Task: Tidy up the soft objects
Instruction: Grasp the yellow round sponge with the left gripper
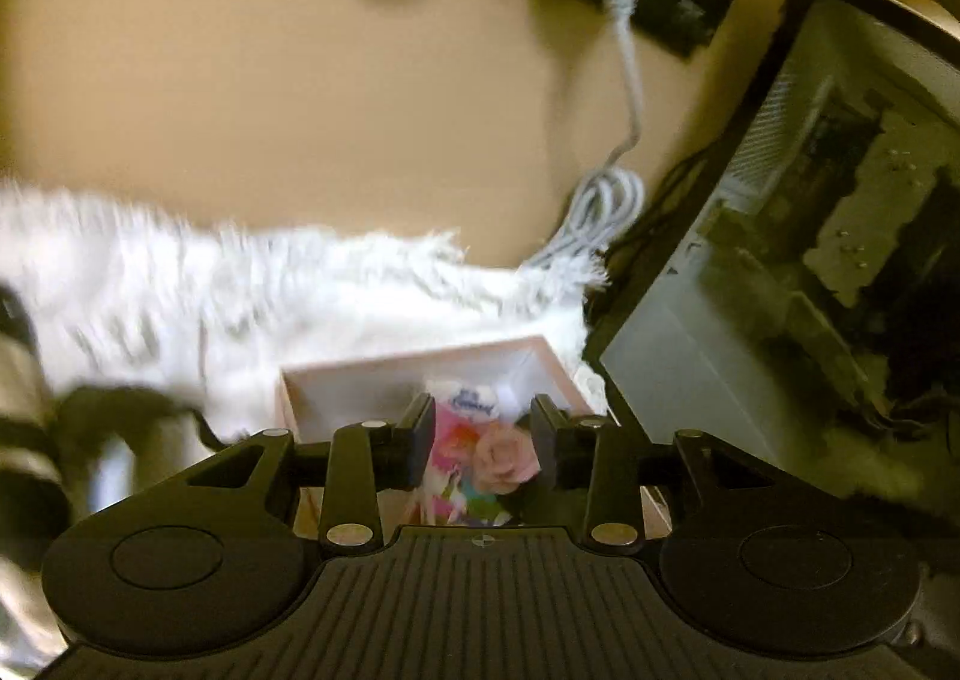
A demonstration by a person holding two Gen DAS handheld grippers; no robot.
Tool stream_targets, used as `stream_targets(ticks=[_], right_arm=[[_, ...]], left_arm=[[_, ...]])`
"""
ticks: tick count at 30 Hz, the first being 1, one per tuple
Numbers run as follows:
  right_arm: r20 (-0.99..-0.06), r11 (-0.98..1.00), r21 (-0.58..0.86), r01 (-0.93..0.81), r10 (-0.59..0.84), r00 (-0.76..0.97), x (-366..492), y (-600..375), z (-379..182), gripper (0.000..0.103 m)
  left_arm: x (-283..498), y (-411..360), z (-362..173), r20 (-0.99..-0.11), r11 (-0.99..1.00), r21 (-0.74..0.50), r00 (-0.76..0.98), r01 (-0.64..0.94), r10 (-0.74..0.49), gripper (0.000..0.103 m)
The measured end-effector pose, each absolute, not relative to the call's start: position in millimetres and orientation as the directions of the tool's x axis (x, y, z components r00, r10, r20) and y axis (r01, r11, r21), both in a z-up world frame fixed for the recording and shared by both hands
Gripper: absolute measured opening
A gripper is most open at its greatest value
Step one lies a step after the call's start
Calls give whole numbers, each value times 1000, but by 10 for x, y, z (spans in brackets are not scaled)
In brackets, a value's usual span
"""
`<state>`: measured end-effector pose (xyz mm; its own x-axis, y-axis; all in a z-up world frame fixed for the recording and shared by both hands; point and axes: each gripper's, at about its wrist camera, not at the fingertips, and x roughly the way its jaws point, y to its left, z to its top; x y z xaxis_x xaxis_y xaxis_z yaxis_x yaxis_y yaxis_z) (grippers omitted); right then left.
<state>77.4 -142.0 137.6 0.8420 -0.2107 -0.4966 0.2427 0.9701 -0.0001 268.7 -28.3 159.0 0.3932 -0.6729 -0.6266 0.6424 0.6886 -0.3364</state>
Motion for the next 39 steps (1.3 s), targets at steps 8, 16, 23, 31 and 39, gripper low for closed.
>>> stream_targets(ticks=[8, 16, 23, 31, 39], right_arm=[[-598, 960, 75, 270, -173, 782, 810, -1622, 998, 55], [-623, 965, 108, 238, -121, 773, 1021, -1256, 967, 66], [-648, 973, 138, 187, -54, 760, 1275, -565, 1027, 67], [-664, 994, 37, 103, -52, 746, 1536, 208, 1098, 67], [-712, 995, -7, 96, -73, 698, 1673, 605, 1017, 68]], left_arm=[[2616, 32, 1356, -609, 744, -347, 466, 571, -642, 38], [2461, 1450, 1494, -574, 883, -309, 672, 352, -468, 38], [2683, 2882, 1033, -697, 952, -306, 680, 4, -226, 38], [3104, 3466, 572, -693, 897, -437, 659, -61, -293, 38], [3390, 3299, 411, -664, 882, -470, 643, 37, -381, 36]])
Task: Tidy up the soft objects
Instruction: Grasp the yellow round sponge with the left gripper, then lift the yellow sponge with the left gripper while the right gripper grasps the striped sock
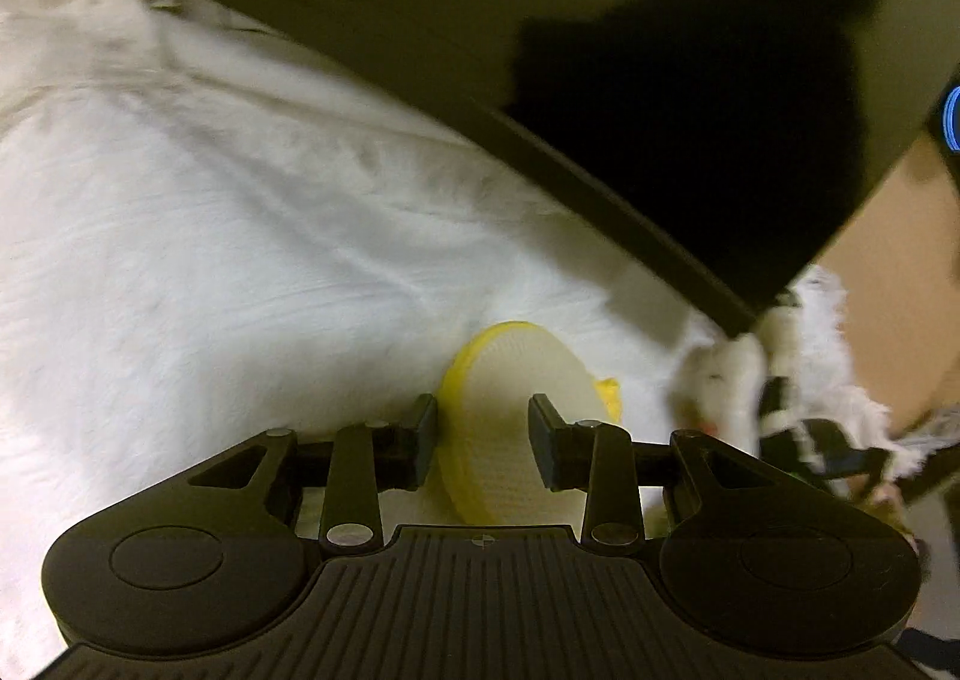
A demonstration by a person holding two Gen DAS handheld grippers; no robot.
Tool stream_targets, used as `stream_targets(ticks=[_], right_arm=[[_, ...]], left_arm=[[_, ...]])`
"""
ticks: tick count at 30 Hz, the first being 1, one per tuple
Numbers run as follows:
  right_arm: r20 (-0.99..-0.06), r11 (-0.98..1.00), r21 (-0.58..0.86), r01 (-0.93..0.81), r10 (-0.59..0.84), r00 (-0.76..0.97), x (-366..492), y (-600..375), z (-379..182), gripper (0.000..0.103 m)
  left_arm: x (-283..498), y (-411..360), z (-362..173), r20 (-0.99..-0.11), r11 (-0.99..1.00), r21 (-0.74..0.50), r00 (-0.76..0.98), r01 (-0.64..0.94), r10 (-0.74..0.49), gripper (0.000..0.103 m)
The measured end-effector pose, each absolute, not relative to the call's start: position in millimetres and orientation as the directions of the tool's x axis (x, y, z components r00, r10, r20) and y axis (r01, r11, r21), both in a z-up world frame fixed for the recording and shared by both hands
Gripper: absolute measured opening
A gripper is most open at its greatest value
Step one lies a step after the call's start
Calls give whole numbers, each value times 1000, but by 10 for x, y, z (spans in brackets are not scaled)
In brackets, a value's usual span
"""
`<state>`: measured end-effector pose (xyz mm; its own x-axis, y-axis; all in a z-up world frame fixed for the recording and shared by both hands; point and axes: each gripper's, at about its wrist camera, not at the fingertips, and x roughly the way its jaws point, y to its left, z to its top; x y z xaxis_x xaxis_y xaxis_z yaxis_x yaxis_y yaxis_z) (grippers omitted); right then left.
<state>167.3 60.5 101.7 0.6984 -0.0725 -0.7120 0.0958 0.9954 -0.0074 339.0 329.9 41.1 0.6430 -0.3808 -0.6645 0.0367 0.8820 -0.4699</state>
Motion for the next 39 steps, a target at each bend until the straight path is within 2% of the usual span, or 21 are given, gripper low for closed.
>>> stream_targets(ticks=[2, 4, 6, 9, 13, 15, 18, 19, 23, 26, 31, 39], right_arm=[[-707, 996, -19, 88, -76, 703, 1690, 663, 1059, 68], [-688, 996, -36, 78, -81, 721, 1708, 704, 1143, 68], [-673, 996, -42, 78, -86, 735, 1742, 716, 1231, 68], [-678, 994, -17, 105, -89, 730, 1878, 672, 1335, 68], [-708, 988, 44, 147, -73, 702, 2048, 600, 1367, 68], [-726, 987, 45, 154, -74, 684, 2121, 595, 1378, 68], [-743, 990, 17, 137, -79, 665, 2279, 634, 1422, 68], [-747, 992, 11, 129, -77, 661, 2343, 656, 1448, 68], [-789, 995, 12, 98, -51, 612, 2790, 786, 1488, 68], [-804, 997, 24, 78, -27, 593, 3120, 871, 1413, 68], [-859, 997, -19, 80, -57, 509, 3686, 1023, 1021, 71], [-910, 985, -144, 95, -169, 378, 4106, 1066, 580, 71]], left_arm=[[3428, 3262, 440, -638, 853, -515, 627, 84, -447, 37], [3435, 3245, 463, -578, 780, -607, 590, 150, -563, 37], [3387, 3190, 533, -518, 738, -635, 582, 229, -627, 37], [3407, 3100, 545, -477, 711, -641, 575, 289, -665, 37], [3580, 2915, 407, -494, 699, -652, 533, 295, -686, 38], [3646, 2786, 334, -528, 714, -628, 504, 309, -683, 37], [3652, 2630, 319, -566, 751, -568, 502, 337, -654, 22], [3634, 2617, 335, -575, 760, -554, 504, 339, -644, 19], [3445, 2769, 442, -580, 786, -541, 543, 300, -607, 18], [3223, 2911, 593, -629, 866, -427, 602, 261, -492, 18], [2932, 3082, 740, -667, 914, -327, 626, 240, -403, 18], [2703, 3327, 817, -677, 926, -306, 634, 219, -374, 18]])
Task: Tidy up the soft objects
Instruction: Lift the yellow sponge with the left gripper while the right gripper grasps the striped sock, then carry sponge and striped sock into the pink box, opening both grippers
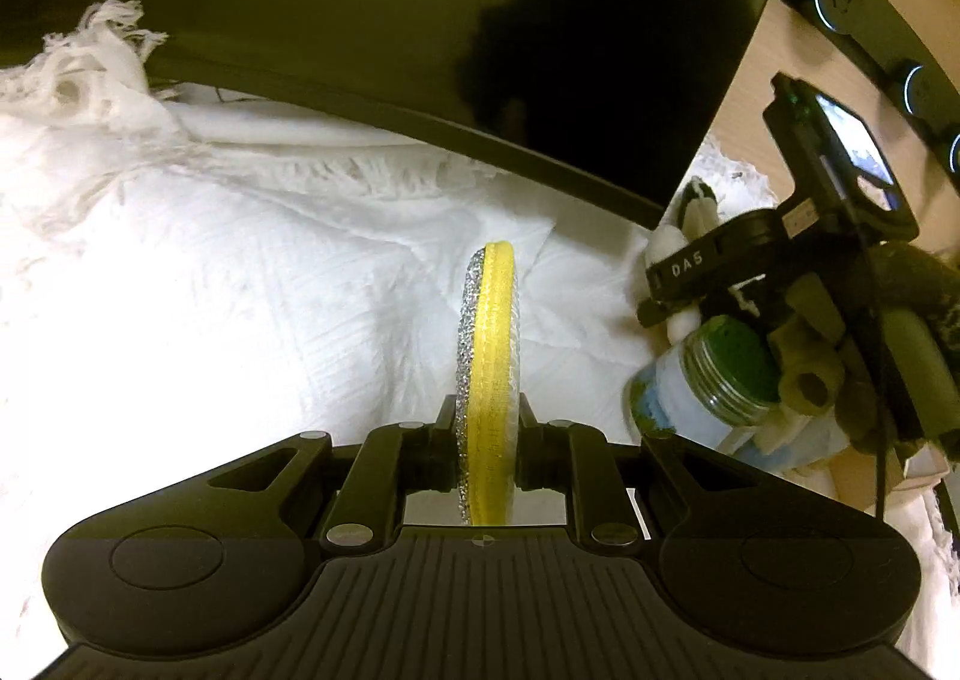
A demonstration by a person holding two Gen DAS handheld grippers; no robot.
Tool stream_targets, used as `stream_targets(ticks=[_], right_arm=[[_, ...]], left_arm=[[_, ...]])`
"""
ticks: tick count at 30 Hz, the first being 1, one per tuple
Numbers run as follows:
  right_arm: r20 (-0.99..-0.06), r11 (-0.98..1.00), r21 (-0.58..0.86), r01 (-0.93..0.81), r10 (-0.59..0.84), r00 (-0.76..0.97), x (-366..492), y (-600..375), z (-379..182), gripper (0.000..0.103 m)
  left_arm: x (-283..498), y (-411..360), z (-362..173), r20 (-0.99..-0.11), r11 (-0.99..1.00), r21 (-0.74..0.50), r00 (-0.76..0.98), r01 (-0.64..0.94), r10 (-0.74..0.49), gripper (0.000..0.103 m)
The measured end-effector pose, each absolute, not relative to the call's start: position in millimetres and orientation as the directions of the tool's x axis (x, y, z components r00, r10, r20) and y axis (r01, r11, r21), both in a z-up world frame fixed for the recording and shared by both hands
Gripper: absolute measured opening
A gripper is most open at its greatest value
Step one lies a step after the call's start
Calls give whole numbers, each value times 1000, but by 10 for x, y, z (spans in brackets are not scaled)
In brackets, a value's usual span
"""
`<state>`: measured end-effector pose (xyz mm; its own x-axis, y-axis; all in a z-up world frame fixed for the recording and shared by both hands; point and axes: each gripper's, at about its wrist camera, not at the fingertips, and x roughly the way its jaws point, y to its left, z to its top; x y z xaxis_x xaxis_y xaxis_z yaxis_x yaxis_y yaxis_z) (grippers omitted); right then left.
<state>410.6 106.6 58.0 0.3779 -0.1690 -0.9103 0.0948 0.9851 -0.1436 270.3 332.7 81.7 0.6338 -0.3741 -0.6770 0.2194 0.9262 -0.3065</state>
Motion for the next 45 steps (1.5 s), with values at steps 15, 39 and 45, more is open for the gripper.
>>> stream_targets(ticks=[15, 39, 45], right_arm=[[-879, 997, -14, 82, -52, 475, 3525, 681, 1222, 35], [-552, 955, 72, 289, -203, 809, 1099, -1563, 2920, 35], [-616, 932, 239, 273, -72, 784, 1015, -1954, 2317, 35]], left_arm=[[2611, 3365, 888, -660, 917, -339, 641, 212, -392, 18], [2614, 705, 1864, -385, 514, -614, 341, 599, -858, 25], [2831, 46, 1243, -626, 741, -463, 412, 485, -662, 25]])
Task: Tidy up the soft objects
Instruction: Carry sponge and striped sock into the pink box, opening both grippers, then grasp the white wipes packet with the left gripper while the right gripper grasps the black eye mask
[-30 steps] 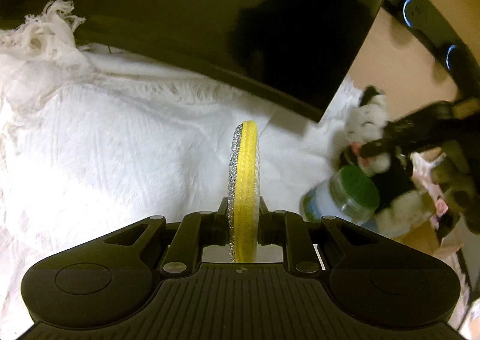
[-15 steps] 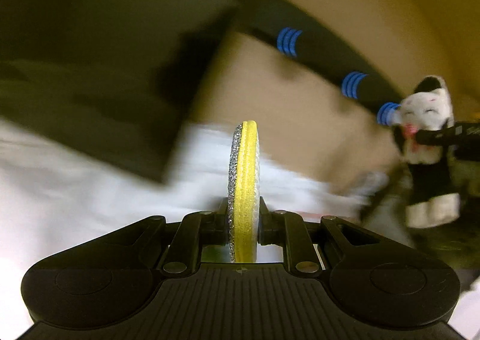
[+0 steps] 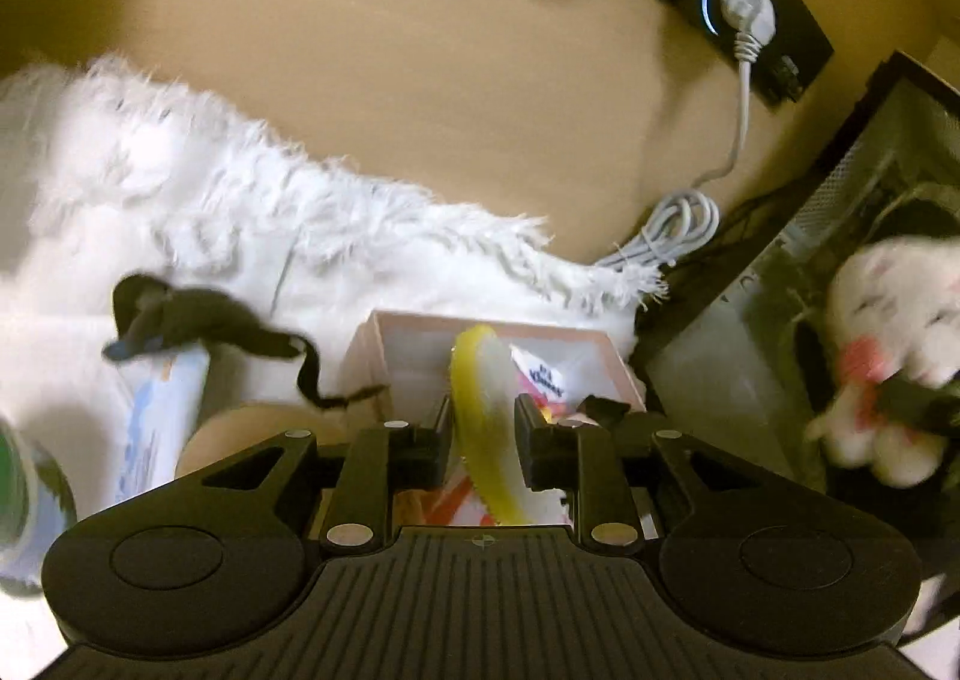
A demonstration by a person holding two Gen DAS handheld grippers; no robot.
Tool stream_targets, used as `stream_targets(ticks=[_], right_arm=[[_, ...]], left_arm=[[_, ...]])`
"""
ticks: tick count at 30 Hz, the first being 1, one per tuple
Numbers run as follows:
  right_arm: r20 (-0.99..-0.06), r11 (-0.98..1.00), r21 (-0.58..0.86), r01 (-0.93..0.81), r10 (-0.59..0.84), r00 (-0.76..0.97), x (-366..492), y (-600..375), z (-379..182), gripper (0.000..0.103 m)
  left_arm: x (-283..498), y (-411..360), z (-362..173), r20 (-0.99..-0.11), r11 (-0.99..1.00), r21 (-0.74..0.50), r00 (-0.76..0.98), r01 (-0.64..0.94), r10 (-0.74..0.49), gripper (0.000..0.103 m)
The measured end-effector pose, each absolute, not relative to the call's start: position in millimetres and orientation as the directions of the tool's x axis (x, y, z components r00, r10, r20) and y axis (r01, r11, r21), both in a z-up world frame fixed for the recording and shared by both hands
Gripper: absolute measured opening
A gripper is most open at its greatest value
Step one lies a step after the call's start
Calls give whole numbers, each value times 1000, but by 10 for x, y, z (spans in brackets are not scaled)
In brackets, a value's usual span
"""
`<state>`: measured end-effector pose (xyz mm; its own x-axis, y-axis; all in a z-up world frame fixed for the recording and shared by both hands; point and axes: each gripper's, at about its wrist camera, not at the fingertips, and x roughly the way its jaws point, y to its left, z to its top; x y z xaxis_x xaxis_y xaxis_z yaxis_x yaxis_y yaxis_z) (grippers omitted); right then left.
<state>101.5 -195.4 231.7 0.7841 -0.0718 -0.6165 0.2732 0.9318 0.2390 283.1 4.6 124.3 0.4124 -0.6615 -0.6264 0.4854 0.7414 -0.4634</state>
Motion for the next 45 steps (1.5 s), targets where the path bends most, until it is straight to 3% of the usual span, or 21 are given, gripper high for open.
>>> stream_targets(ticks=[4, 10, 16, 21, 24, 25, 27, 32, 34, 36, 40, 45], right_arm=[[-642, 892, 362, 269, 30, 766, 1167, -2056, 1971, 35], [-601, 802, 567, 189, 245, 761, 1802, -2019, 1583, 36], [-651, 764, 598, 242, 287, 703, 2322, -1981, 908, 37], [-721, 834, 470, 289, 173, 671, 2287, -2027, 925, 36], [-738, 857, 437, 275, 166, 654, 2224, -1956, 1053, 42], [-743, 874, 405, 270, 142, 654, 2188, -1915, 1123, 50], [-731, 914, 314, 258, 59, 679, 2050, -1860, 1296, 64], [-598, 957, 45, 286, -204, 775, 1825, -1655, 1708, 66], [-538, 959, 58, 276, -203, 818, 1737, -1632, 1812, 66], [-539, 964, 105, 244, -151, 829, 1740, -1599, 1809, 66], [-647, 978, 95, 188, -83, 758, 1946, -1435, 1368, 67], [-624, 946, -293, 139, -299, 722, 2070, -1026, 940, 67]], left_arm=[[2720, 244, 1215, -618, 747, -478, 427, 462, -660, 25], [2361, 822, 1508, -603, 799, -446, 525, 402, -601, 25], [1963, 1349, 1471, -631, 833, -451, 546, 320, -551, 25], [1796, 1649, 1343, -666, 847, -455, 526, 275, -528, 25], [1764, 1819, 1288, -668, 849, -468, 531, 246, -522, 25], [1763, 1855, 1274, -671, 852, -467, 533, 238, -516, 25], [1756, 1931, 1243, -680, 862, -455, 538, 222, -498, 25], [1782, 2037, 1204, -699, 879, -428, 540, 211, -469, 25], [1801, 2068, 1207, -699, 879, -432, 541, 202, -468, 25], [1811, 2075, 1209, -698, 879, -432, 543, 201, -467, 25], [1820, 2042, 1170, -705, 874, -439, 524, 207, -478, 25], [1810, 2037, 1144, -712, 872, -434, 507, 225, -485, 25]])
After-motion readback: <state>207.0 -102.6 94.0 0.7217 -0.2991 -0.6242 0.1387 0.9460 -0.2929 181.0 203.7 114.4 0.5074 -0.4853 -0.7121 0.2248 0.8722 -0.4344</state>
